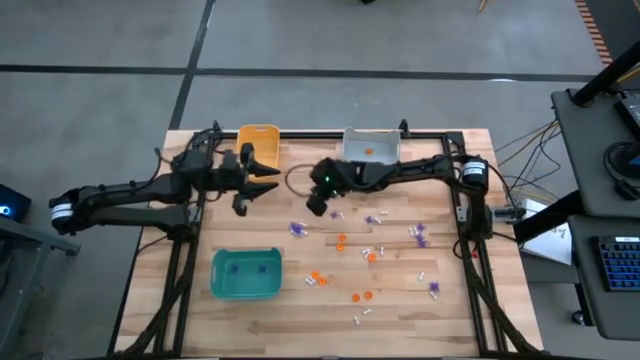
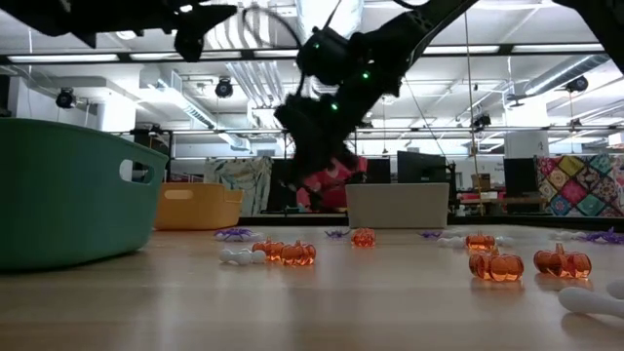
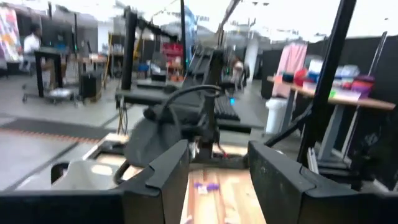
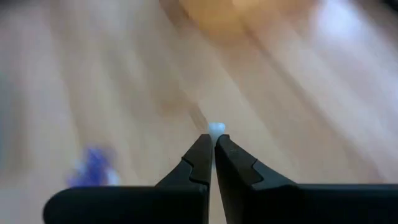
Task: Sort Halloween decoration
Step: Put the white bone toy into the orange bin
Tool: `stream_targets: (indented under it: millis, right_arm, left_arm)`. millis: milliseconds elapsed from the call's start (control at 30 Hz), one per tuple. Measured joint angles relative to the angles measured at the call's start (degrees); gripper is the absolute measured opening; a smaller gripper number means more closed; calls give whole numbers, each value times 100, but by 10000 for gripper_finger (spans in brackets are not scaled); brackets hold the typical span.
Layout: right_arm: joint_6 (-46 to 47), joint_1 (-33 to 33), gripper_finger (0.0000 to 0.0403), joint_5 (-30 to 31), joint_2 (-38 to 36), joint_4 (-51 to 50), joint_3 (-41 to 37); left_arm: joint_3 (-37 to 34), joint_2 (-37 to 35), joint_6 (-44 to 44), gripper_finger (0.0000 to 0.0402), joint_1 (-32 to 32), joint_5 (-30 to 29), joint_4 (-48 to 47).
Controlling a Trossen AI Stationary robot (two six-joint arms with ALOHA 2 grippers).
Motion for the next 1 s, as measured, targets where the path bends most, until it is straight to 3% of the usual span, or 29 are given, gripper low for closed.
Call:
stream_targets:
  millis: [167,300,667,833,1000]
  right_arm:
    - [-386,-256,9,-814,232,1725,15]
    - [-471,-421,9,-992,427,2713,10]
    - [-575,-816,9,-976,733,3743,11]
    - [-587,-871,9,-974,862,4247,15]
    - [-663,-875,9,-1041,1149,4315,438]
  left_arm:
    - [-246,-529,8,149,9,-10,195]
    - [-277,-889,96,149,24,-103,218]
    - [-281,-1283,343,149,33,-137,162]
    - [-281,-1346,349,149,35,-462,155]
    - [-281,-1349,478,149,45,-619,141]
